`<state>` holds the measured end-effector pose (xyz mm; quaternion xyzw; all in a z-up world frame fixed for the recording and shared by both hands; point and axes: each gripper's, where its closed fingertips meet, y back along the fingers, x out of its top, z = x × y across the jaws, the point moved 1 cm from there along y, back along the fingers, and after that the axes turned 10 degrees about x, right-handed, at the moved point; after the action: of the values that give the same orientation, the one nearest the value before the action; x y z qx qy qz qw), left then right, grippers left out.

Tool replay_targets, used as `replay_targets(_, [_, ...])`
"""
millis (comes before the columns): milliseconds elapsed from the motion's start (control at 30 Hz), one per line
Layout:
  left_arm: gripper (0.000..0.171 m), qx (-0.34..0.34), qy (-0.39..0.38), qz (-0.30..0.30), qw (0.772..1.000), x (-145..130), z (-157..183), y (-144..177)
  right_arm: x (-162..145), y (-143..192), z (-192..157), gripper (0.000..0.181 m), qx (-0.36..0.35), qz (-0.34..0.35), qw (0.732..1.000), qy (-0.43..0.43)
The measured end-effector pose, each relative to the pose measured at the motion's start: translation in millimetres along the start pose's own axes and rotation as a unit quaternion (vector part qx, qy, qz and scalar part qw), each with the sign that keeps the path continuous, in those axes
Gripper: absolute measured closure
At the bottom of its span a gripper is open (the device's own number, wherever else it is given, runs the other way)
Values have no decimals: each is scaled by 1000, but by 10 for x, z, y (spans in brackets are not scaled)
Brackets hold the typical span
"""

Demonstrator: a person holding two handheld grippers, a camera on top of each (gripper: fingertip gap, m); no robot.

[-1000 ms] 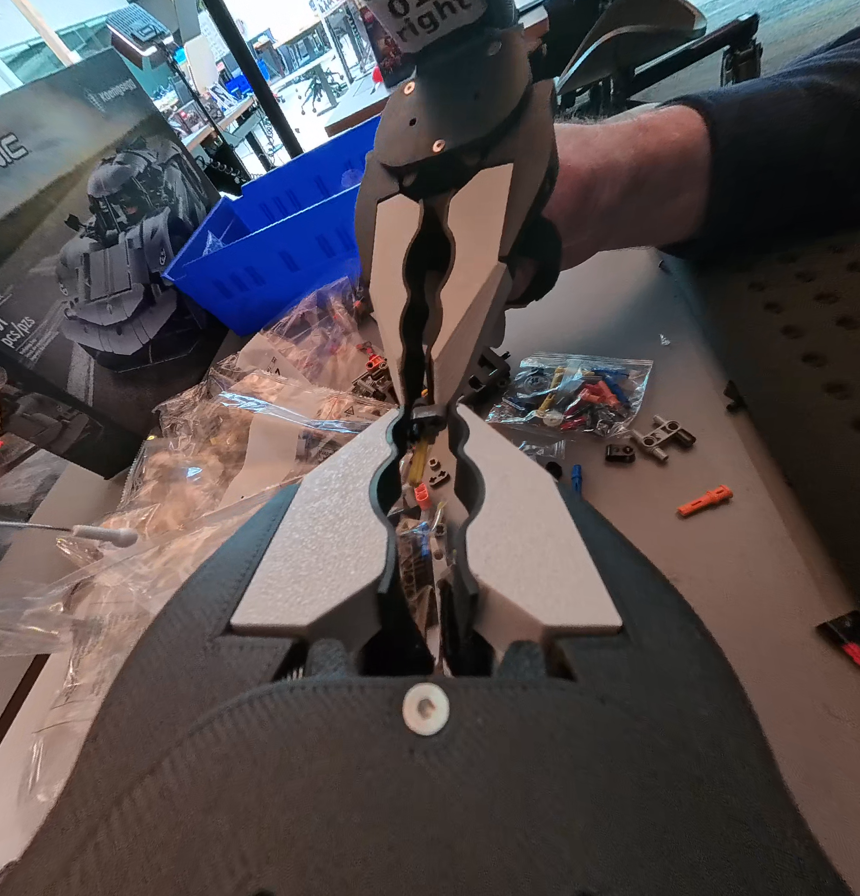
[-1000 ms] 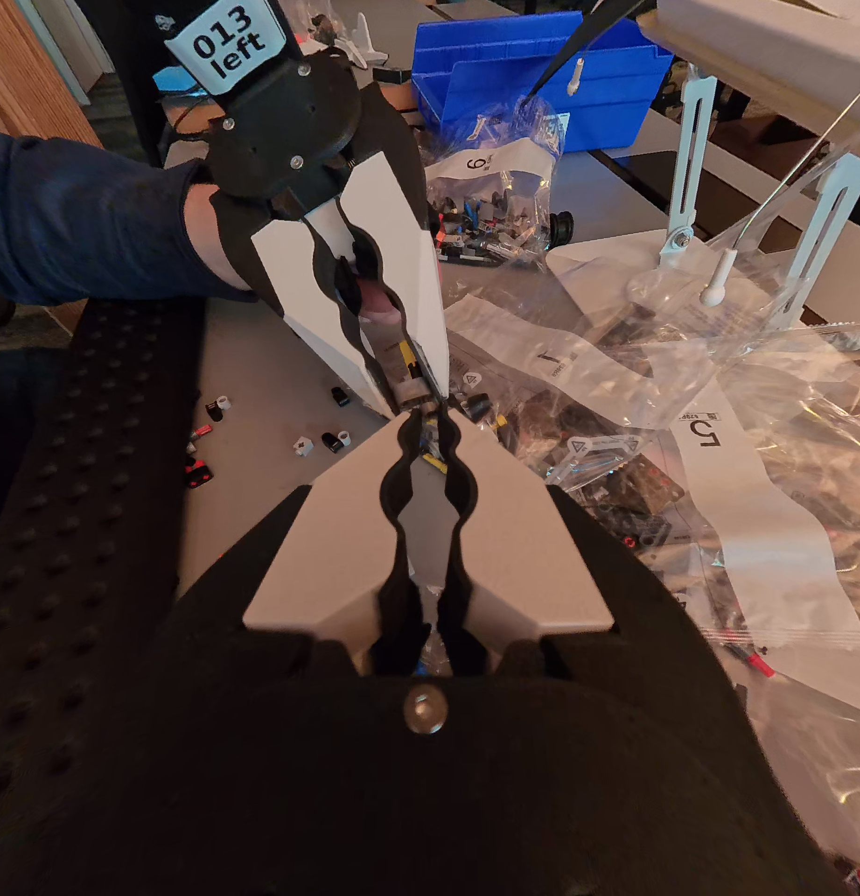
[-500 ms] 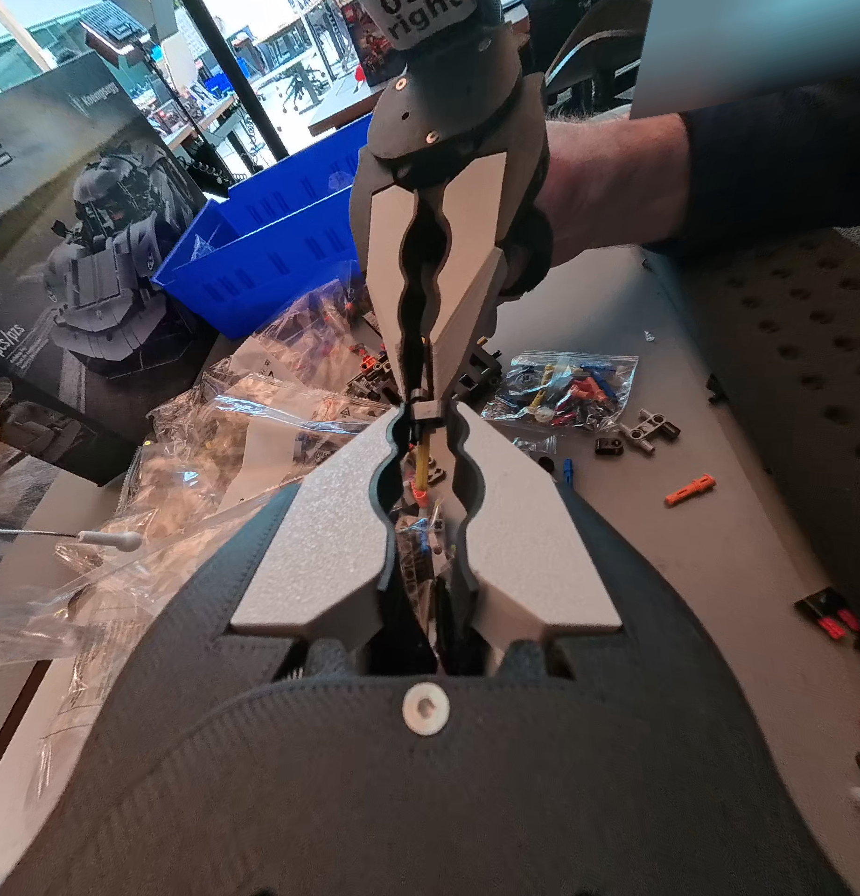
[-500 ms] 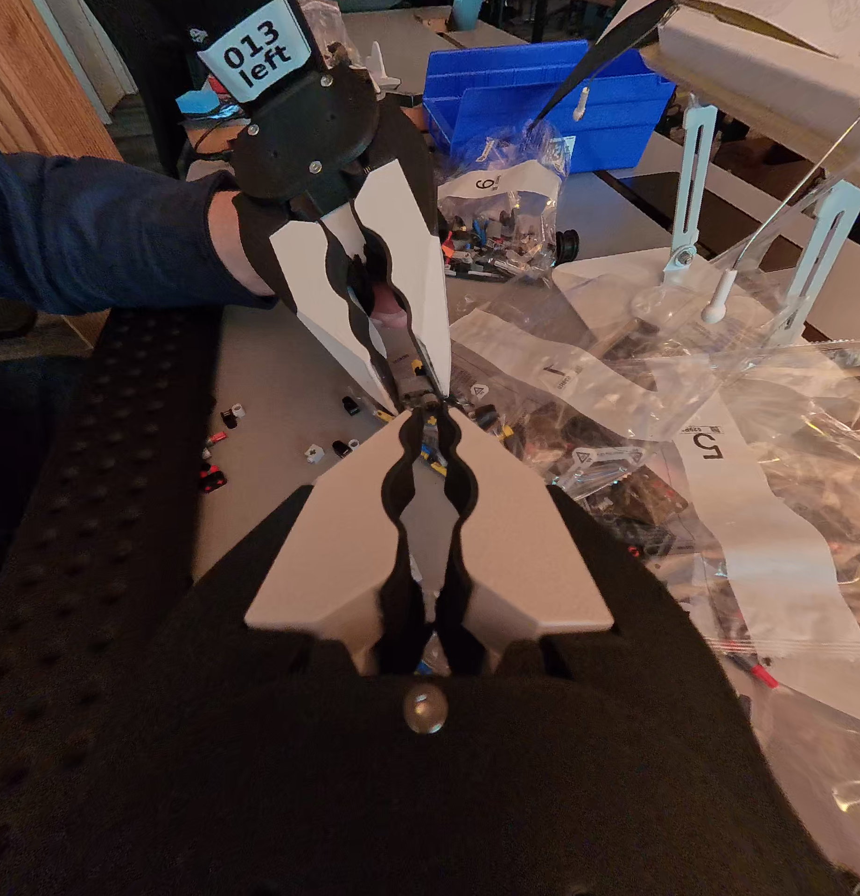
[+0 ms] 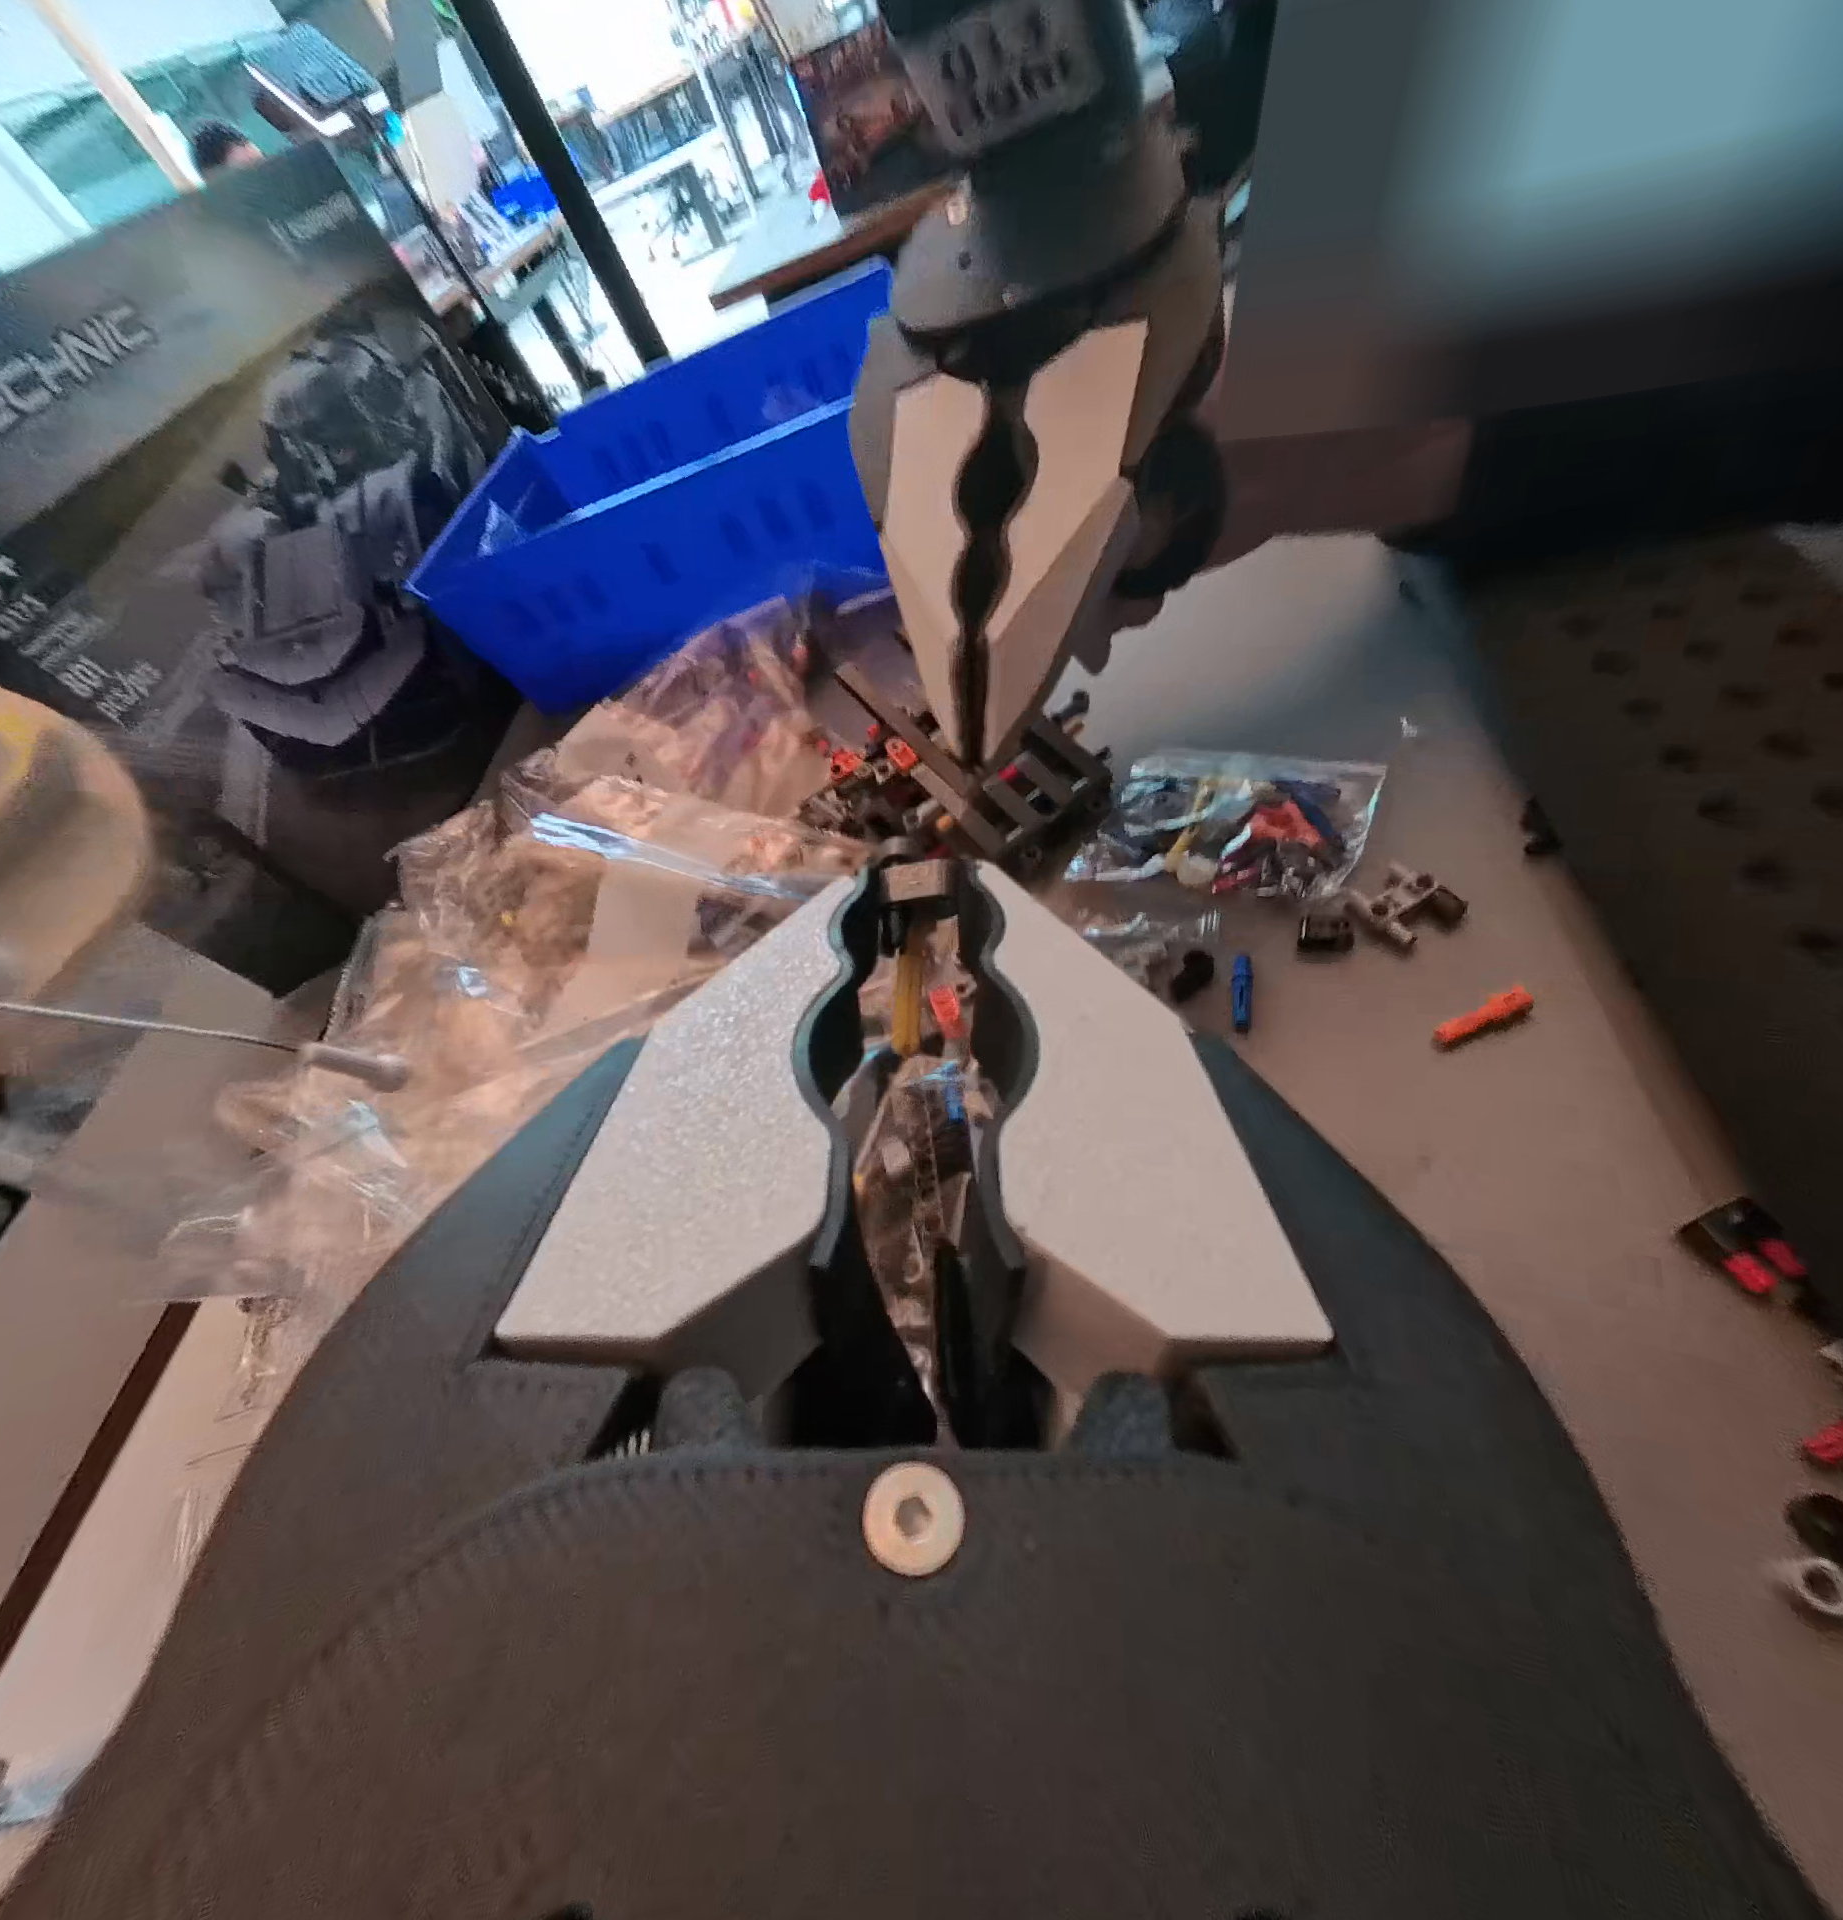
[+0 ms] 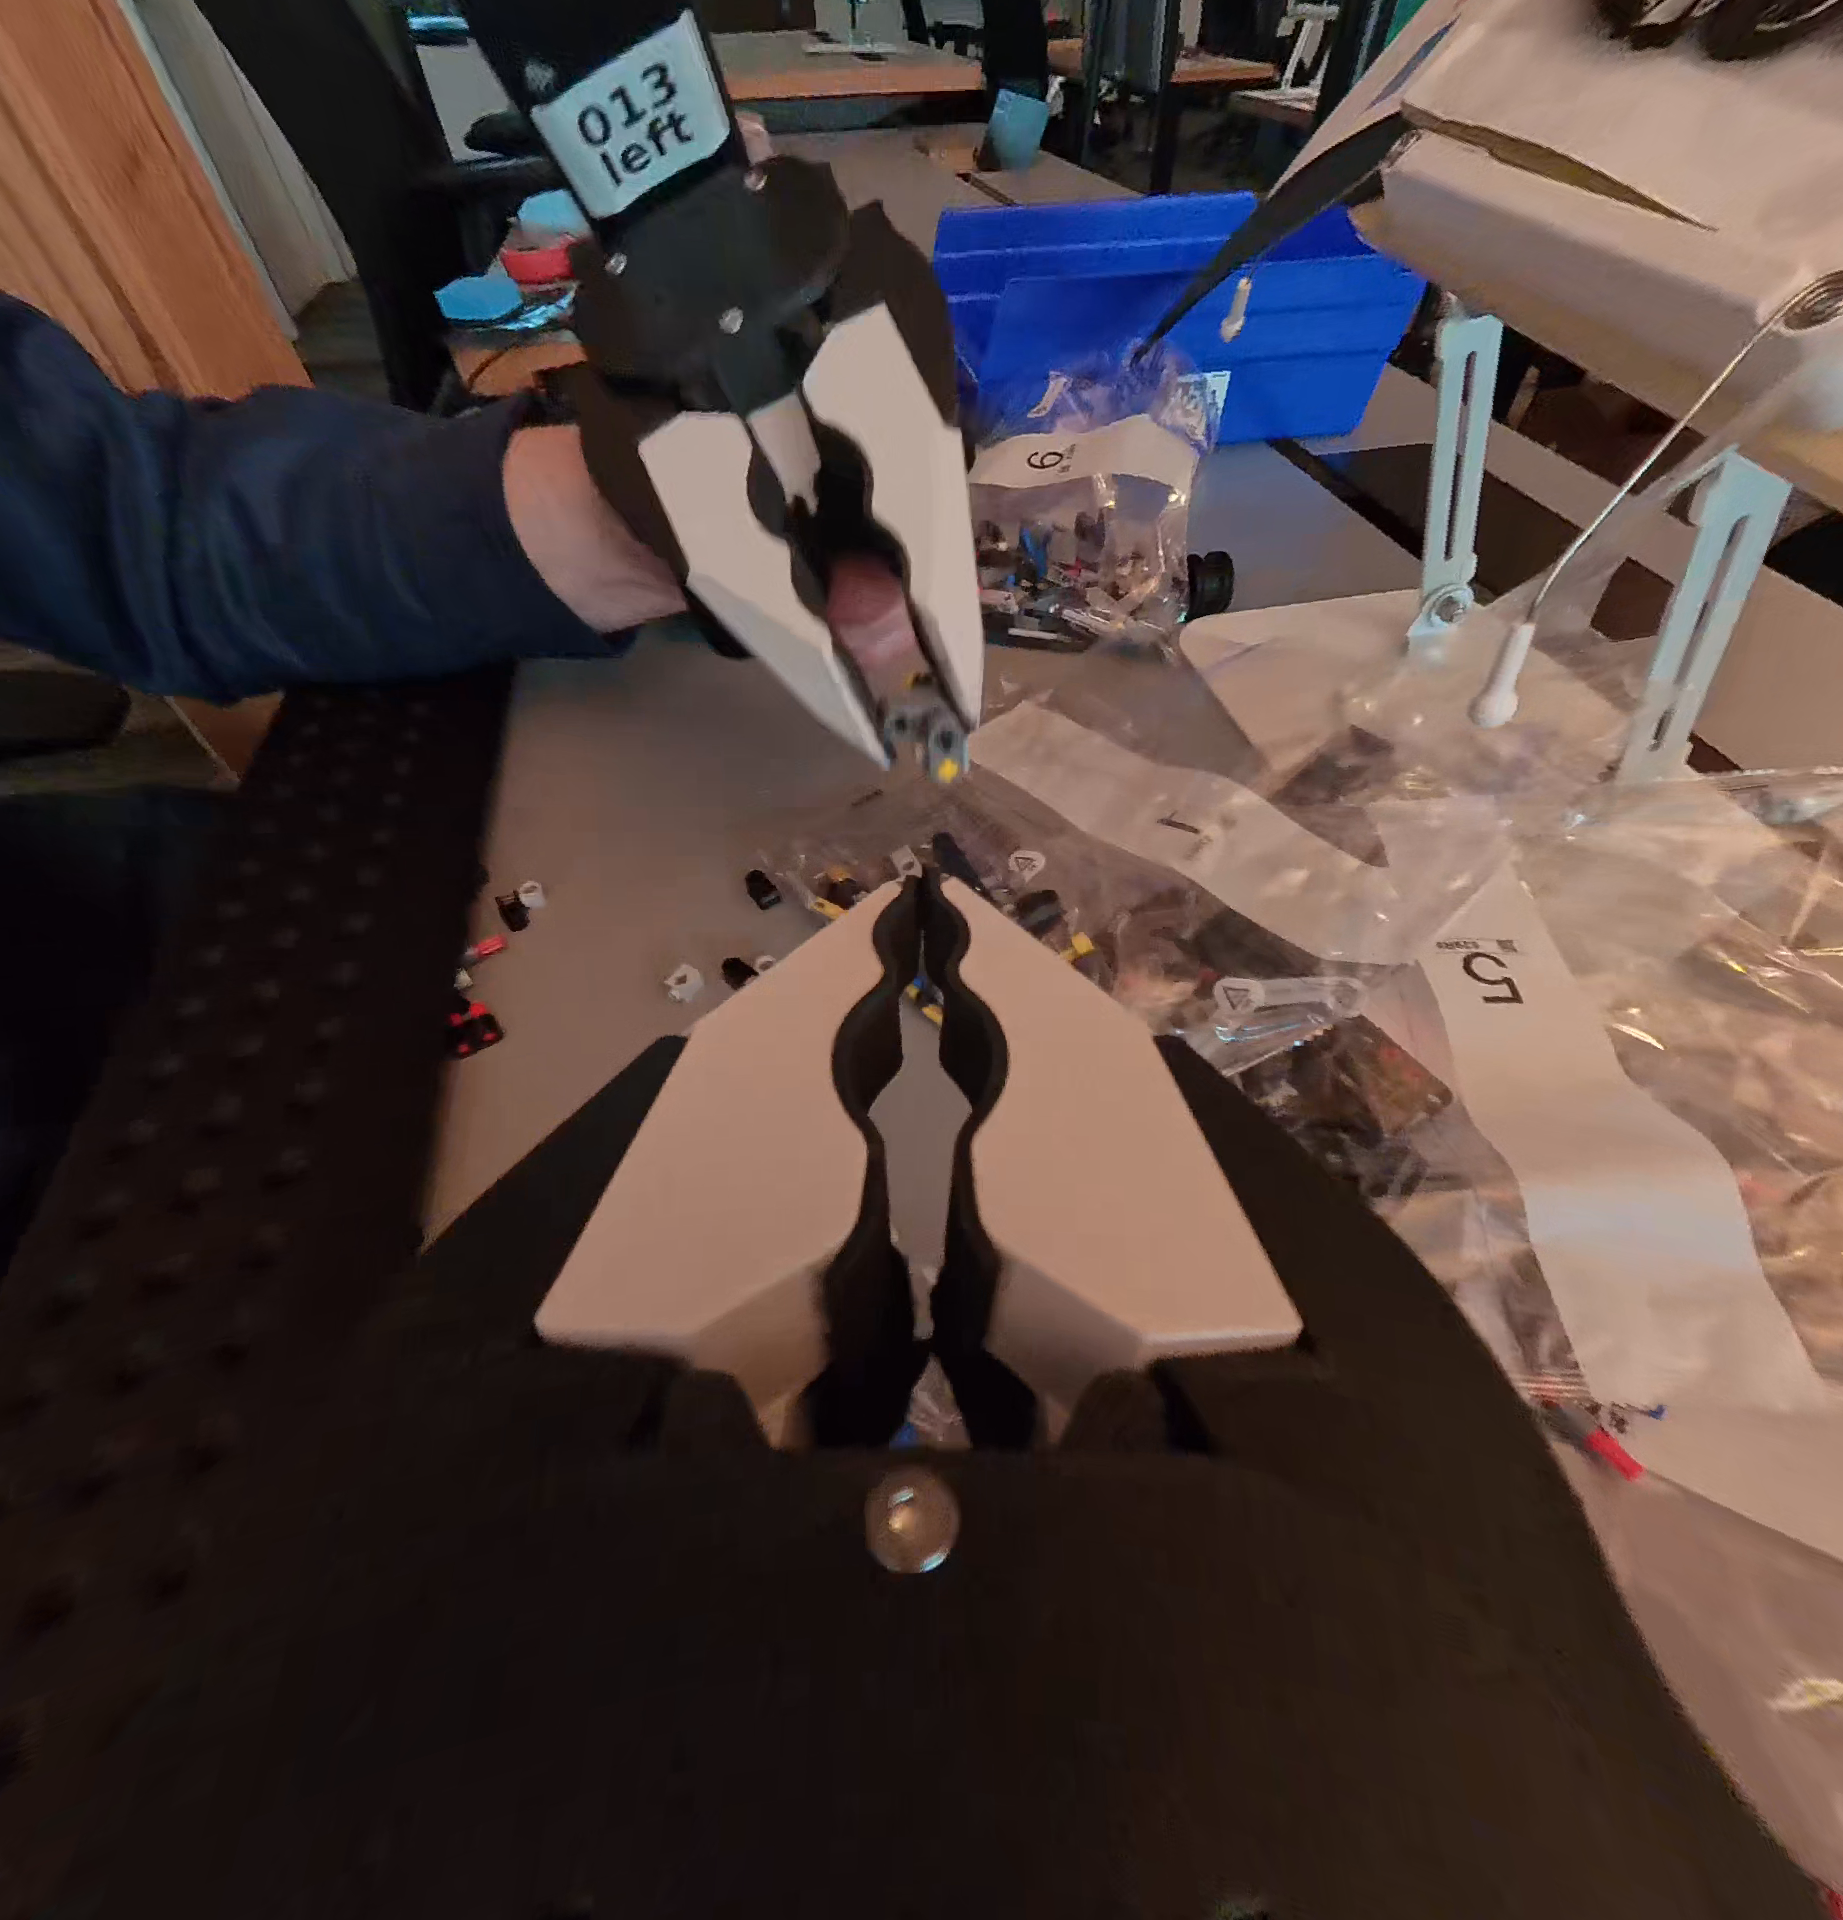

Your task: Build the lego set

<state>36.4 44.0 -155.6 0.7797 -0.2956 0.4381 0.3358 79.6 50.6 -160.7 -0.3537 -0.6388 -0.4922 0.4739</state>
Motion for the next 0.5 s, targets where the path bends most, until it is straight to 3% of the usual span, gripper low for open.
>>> replay_targets(200, [158,-14,-59,-22,998,-86,245,-200,-42,-81,14,174,-6,-11,1000,1])
replay_targets(500, [158,16,-104,-19,994,-75,257,-251,-156,-116,42,168,-7,-41,999,-25])
